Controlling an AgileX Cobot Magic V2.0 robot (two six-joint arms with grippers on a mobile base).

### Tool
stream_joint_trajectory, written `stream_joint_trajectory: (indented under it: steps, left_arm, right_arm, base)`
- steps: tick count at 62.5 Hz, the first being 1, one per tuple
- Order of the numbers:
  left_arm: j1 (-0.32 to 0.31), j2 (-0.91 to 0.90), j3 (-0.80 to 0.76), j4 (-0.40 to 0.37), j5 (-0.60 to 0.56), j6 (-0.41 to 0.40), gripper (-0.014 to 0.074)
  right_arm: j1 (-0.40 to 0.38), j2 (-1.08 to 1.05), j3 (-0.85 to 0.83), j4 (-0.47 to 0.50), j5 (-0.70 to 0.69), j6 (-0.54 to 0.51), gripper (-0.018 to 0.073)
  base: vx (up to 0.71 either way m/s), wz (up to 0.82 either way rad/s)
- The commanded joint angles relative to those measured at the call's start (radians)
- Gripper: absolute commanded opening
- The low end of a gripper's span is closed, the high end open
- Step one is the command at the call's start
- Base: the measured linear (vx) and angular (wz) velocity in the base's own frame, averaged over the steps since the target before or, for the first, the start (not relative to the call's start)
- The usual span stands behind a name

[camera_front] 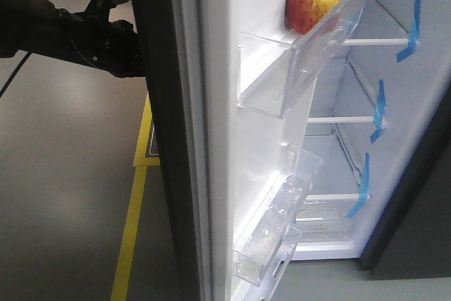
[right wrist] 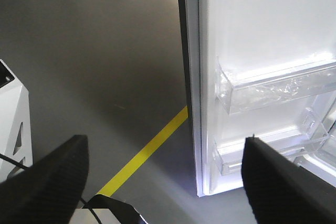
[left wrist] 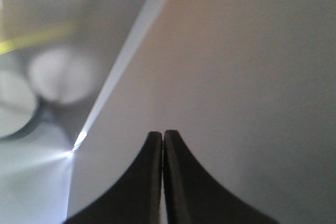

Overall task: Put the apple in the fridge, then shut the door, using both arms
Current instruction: 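Push the fridge door shut with the left gripper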

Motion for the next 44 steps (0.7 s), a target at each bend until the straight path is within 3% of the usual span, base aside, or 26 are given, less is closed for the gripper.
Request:
stream_joint_trajectory:
  steps: [1,44]
  left_arm:
    - [-0.032,-0.071,-0.027,-0.055,-0.029,0.012,-0.0006]
    - [-0.360,-0.082,-0.027,-0.056,-0.167,0.024,-0.0006]
  right_arm:
    - [0.000,0.016,-0.024,0.028,-0.052,-0.003,0.0568]
    - [0.000,0.016,-0.024,0.028,-0.053,-0.004,0.0568]
  base:
    - [0.00,0.00]
    - [0.00,0.00]
